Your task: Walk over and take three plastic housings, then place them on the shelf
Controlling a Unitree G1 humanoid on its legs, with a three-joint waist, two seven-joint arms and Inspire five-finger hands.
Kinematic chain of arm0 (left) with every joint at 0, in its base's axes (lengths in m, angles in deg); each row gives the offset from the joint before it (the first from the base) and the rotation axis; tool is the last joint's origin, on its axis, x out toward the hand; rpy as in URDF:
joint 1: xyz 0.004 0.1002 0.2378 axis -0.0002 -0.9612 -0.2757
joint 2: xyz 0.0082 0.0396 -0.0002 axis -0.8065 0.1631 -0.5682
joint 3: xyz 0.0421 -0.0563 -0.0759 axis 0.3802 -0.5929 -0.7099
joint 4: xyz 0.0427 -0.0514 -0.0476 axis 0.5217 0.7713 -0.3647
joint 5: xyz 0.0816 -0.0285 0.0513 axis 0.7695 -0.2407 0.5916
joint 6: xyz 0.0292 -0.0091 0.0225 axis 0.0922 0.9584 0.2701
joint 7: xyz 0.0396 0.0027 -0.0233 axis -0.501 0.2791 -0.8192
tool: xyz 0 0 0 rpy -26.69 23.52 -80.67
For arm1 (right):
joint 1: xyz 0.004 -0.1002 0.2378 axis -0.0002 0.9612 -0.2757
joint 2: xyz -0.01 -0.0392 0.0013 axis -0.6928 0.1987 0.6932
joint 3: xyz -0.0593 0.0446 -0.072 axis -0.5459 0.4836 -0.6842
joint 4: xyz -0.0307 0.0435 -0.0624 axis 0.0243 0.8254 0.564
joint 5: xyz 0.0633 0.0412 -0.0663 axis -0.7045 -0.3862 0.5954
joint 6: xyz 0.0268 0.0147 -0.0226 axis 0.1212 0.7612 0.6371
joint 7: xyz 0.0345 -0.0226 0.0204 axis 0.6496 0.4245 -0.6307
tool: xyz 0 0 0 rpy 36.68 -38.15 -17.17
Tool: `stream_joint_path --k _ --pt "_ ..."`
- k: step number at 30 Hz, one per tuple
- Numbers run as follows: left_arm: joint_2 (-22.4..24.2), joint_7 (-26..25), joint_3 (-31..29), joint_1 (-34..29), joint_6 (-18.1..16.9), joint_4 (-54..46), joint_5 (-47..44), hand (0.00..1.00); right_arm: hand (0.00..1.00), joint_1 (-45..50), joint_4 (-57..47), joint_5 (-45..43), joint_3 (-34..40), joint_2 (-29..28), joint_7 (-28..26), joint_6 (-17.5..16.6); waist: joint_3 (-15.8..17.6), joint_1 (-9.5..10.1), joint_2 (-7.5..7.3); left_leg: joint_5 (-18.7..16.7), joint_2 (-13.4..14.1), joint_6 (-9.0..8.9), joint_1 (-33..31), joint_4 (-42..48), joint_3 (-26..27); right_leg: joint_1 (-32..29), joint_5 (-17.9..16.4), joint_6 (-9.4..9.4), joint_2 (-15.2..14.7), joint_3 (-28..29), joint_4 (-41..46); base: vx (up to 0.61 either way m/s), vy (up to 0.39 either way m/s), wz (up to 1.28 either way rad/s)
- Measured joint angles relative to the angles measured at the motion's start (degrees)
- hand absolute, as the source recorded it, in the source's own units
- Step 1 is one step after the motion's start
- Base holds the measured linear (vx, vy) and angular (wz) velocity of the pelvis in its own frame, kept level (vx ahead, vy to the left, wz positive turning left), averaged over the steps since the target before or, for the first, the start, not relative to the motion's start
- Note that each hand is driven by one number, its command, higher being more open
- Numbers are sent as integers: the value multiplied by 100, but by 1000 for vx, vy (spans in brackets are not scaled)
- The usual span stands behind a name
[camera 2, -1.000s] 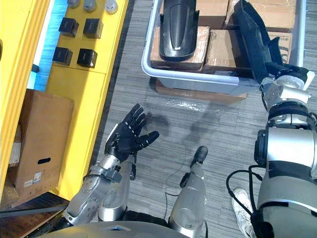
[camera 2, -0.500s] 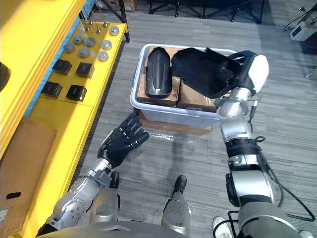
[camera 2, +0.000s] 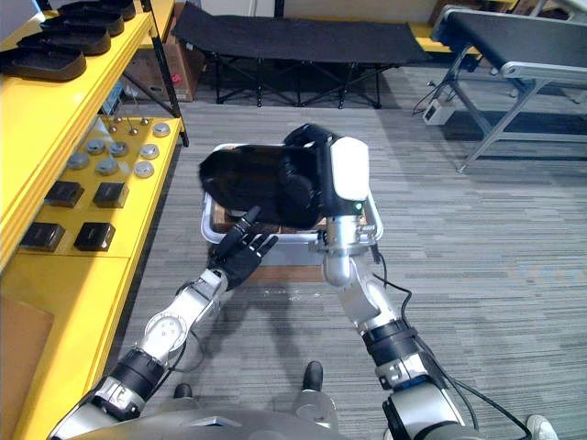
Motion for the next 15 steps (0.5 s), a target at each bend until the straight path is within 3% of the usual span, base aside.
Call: stream_joint_path --k 10,11,15 --pt "87 87 11 11 -206 -223 -997 100 0 54 1 -16 -179 -16 -83 -199 -83 74 -2 15 -1 -25 1 -3 -1 -1 8 -10 -1 -14 1 -4 1 0" --pt "89 87 16 8 -216 -220 -1123 0 0 70 2 -30 -191 -71 -84 -210 -112 67 -2 14 -1 -25 1 -2 1 -2 8 -10 -1 -15 1 0 0 0" --pt "83 141 17 7 -370 -221 -1462 0 0 108 2 -54 -204 -226 -77 -220 -167 75 -25 -5 -3 -28 -2 1 2 1 8 -10 -4 -32 1 0 0 0"
